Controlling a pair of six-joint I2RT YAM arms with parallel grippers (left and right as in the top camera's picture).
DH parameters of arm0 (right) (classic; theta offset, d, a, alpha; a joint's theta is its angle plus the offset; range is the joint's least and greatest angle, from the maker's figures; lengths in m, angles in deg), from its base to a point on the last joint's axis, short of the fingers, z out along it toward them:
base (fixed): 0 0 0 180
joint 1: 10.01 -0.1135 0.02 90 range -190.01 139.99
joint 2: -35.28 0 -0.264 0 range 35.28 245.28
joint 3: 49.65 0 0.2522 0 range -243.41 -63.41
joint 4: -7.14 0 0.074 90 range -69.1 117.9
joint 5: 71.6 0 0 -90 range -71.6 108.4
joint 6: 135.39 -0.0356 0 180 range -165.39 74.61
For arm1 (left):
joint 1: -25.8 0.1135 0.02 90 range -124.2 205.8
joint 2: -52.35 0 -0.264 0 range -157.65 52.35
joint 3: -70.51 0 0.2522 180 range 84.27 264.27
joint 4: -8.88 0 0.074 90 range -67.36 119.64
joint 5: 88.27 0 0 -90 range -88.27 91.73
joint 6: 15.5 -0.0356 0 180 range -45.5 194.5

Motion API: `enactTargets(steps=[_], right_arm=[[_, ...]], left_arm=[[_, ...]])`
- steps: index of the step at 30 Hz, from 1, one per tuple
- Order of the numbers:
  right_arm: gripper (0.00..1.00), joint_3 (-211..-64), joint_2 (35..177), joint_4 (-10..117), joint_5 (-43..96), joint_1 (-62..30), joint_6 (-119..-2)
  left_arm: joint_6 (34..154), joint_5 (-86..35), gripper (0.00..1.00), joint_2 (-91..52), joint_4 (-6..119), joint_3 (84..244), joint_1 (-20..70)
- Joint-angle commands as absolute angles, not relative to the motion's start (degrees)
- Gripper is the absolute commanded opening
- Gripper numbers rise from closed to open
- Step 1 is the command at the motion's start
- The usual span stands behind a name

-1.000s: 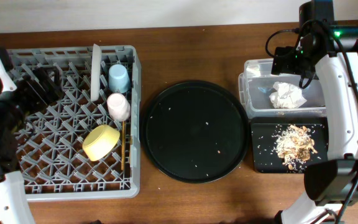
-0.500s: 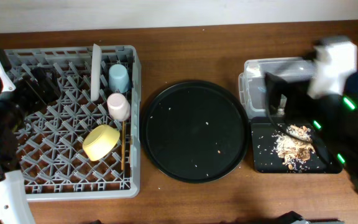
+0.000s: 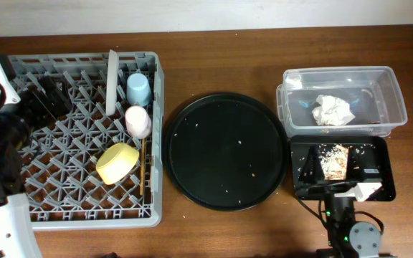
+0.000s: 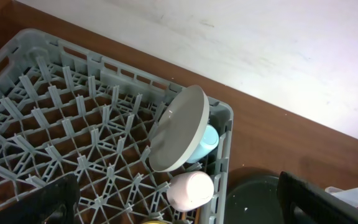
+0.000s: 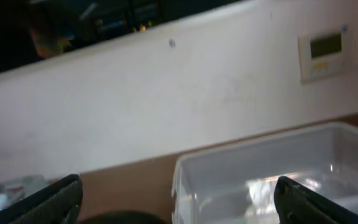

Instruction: Sort waste into correct bins and load items into the dishwasher rack

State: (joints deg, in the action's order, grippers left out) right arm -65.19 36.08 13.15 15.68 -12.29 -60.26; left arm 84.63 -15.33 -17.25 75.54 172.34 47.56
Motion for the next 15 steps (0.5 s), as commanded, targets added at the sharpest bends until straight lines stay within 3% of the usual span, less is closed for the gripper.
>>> enactTargets(steps=[1,3,5,15], right_arm=[[0.98,-63.73,35.47,17.48,18.63,-11.92,-60.83],[0.99,-63.73,35.47,25.54,18.85,-11.92,-55.93],[0.99,-63.73,35.47,25.45,19.29,-11.90,-47.04],[0.99,-63.73,35.47,25.43,19.24,-11.85,-46.01]], left_arm=[[84.31,-15.16,0.99,-16.94,75.28,172.49,47.56],[84.31,-15.16,0.99,-16.94,75.28,172.49,47.56],[84.31,-15.14,0.99,-16.94,75.28,172.49,47.56],[84.31,-15.16,0.99,-16.94,75.28,172.49,47.56]])
